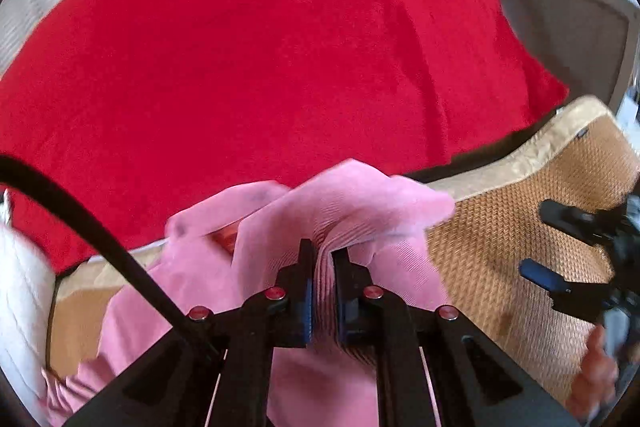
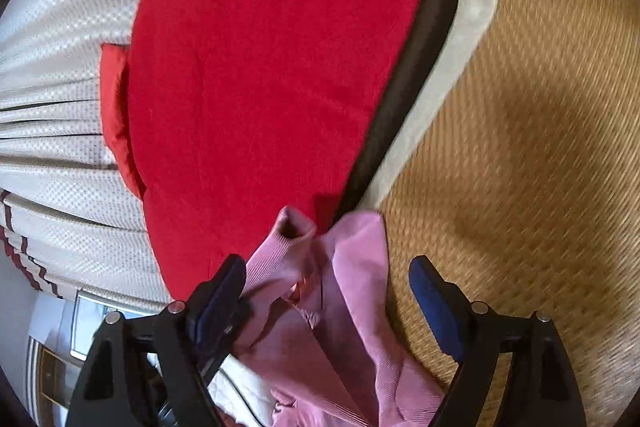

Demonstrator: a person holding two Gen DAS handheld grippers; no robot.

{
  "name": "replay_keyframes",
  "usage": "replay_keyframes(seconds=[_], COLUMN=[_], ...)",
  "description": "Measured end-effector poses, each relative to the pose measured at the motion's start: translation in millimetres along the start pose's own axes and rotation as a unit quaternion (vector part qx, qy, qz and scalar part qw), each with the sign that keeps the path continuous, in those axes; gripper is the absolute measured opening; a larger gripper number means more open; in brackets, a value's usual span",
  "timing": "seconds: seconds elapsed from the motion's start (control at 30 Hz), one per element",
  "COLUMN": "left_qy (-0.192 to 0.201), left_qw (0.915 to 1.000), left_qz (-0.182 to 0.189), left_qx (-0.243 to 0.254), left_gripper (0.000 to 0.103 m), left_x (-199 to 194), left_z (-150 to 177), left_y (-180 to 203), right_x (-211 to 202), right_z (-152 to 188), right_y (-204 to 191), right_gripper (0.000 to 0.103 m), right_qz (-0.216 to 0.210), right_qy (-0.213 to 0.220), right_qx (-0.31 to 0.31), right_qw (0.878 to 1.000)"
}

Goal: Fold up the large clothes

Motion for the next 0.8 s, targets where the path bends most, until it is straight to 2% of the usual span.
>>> replay_keyframes(seconds=[0.17, 0.27, 0.3, 0.33, 0.37, 0.4, 0.43, 0.57, 0.63, 0.7, 0.73, 0.8], left_qy=[0.021, -0.002, -0.015, -0.028, -0.036, -0.035, -0.032, 0.001, 0.011, 0.03, 0.038, 0.029], left_qw=[0.9974, 0.993, 0.9905, 0.9874, 0.9832, 0.9787, 0.9757, 0.9722, 0.977, 0.9804, 0.9814, 0.9823], left_qz=[0.003, -0.003, 0.0, 0.006, 0.012, 0.017, 0.021, -0.012, -0.007, -0.027, -0.021, 0.012], left_qx=[-0.07, -0.118, -0.137, -0.156, -0.179, -0.201, -0.216, -0.234, -0.213, -0.193, -0.187, -0.185], left_gripper=[0.009, 0.016, 0.034, 0.059, 0.068, 0.072, 0.072, 0.072, 0.072, 0.073, 0.078, 0.081], left_x=[-41, -51, -52, -53, -56, -60, -64, -86, -85, -92, -95, -90], left_z=[52, 98, 111, 125, 138, 151, 159, 161, 154, 144, 142, 132], left_y=[-68, -116, -129, -144, -157, -173, -180, -198, -197, -190, -185, -173], right_x=[23, 38, 43, 48, 51, 54, 55, 63, 71, 77, 83, 92], right_z=[13, 27, 32, 39, 43, 48, 55, 77, 93, 101, 106, 109], right_y=[-13, -23, -26, -31, -35, -41, -45, -68, -79, -80, -77, -67], right_gripper=[0.086, 0.085, 0.085, 0.085, 0.085, 0.085, 0.085, 0.078, 0.072, 0.071, 0.071, 0.071], right_qz=[0.016, 0.01, 0.012, 0.017, 0.022, 0.032, 0.035, 0.014, 0.003, 0.009, 0.019, 0.031], right_qy=[-0.037, -0.068, -0.079, -0.089, -0.093, -0.096, -0.096, -0.123, -0.141, -0.155, -0.163, -0.179], right_qx=[-0.039, -0.062, -0.069, -0.081, -0.094, -0.116, -0.134, -0.187, -0.206, -0.211, -0.204, -0.183], right_qw=[0.998, 0.996, 0.994, 0.993, 0.991, 0.988, 0.986, 0.975, 0.968, 0.965, 0.965, 0.966])
Point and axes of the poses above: each gripper's, at about its wrist camera, not at the fingertips, and x roughly the way its jaws point, y to its right, z to its underside, the point moved 2 cm from there along x, roughly the way its jaws point, and after that the axes turned 8 degrees about -x, right-handed, at the moved point
